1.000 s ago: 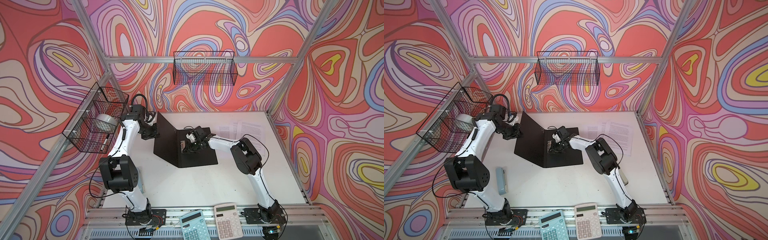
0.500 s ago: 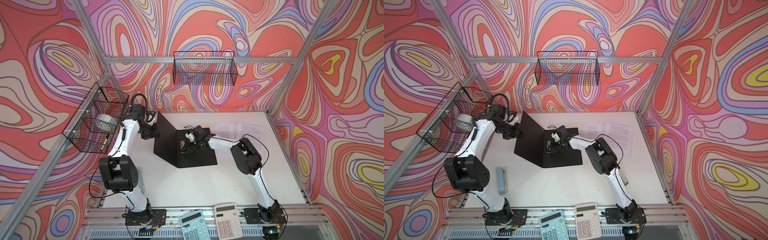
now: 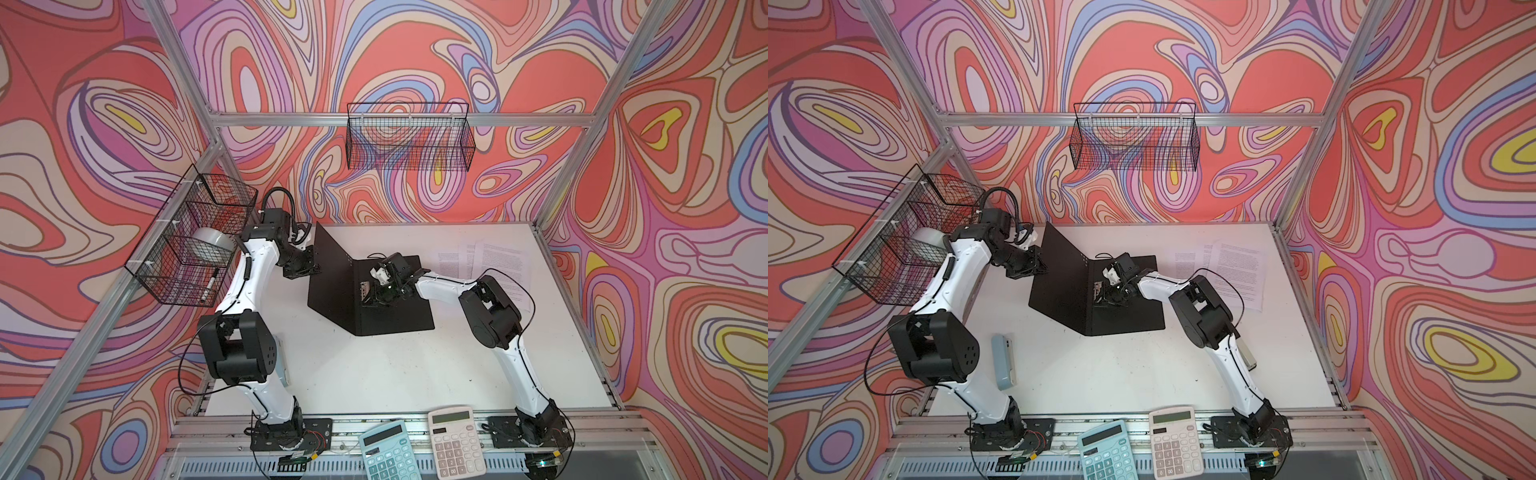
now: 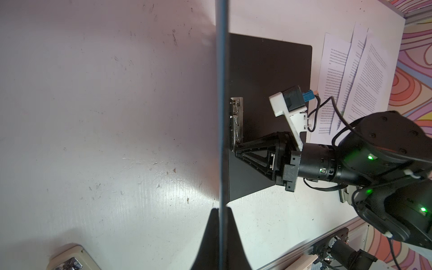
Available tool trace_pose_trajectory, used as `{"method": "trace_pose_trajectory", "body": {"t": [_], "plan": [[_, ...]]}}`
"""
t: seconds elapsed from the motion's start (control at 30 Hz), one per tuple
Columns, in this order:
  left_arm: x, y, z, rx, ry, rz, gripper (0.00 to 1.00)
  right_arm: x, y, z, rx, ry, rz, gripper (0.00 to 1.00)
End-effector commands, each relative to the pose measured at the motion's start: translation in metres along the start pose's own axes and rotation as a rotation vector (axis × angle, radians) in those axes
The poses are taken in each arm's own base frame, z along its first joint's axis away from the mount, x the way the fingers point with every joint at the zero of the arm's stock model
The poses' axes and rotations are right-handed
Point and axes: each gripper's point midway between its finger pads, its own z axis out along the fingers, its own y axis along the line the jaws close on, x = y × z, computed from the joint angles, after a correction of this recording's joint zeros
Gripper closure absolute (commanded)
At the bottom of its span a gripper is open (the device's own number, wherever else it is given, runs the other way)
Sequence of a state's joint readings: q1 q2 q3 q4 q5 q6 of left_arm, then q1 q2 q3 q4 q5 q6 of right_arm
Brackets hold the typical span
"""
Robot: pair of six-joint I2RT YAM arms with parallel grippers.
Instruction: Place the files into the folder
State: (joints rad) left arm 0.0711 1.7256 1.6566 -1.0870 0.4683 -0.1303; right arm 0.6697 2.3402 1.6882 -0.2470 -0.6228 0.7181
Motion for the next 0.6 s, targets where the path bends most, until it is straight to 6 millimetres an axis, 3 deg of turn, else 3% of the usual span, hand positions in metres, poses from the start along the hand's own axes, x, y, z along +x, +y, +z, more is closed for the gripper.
{"method": "trace_pose_trajectory", "body": {"t": [0.0, 0.57], "plan": [[0.0004, -0.0072, -0.0034, 0.025, 0.017, 0.013, 1.00, 0.0042, -0.0145, 0.0088, 0.024, 0.018, 0.017, 0.81], [-0.0026, -0.0138, -0.0052, 0.056, 0.021, 0.016, 1.00, 0.0055, -0.0189, 0.0125, 0.038, 0.037, 0.024, 0.88]]}}
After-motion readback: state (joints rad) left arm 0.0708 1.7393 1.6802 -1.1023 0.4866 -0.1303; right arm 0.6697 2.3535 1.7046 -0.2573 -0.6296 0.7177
